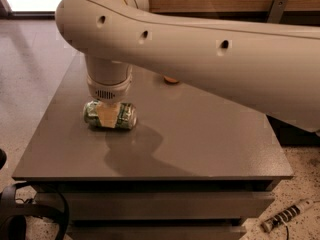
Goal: Knock green can over
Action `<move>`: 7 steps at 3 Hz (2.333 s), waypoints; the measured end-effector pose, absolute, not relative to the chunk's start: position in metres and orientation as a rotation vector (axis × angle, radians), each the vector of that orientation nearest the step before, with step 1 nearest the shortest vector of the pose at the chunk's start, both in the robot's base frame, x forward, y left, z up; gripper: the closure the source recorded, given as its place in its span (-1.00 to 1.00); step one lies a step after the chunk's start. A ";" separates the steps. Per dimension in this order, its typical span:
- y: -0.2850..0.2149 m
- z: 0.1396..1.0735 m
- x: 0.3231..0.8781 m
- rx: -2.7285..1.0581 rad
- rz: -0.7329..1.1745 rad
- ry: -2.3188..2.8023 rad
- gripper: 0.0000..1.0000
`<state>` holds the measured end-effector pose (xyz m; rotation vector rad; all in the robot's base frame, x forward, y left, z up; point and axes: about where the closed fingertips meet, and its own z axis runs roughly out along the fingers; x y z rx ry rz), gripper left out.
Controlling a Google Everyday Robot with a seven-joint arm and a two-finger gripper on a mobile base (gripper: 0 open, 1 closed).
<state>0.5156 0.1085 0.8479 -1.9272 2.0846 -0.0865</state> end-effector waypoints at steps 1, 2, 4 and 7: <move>0.110 0.851 0.516 -1.942 -0.095 2.086 1.00; 0.110 0.852 0.515 -1.941 -0.096 2.085 0.72; 0.110 0.853 0.514 -1.941 -0.099 2.082 -0.37; 0.102 0.858 0.516 -1.888 -0.067 2.059 -1.00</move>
Offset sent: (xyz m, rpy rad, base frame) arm 0.0001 0.0015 0.0028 -0.0128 0.0040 0.0053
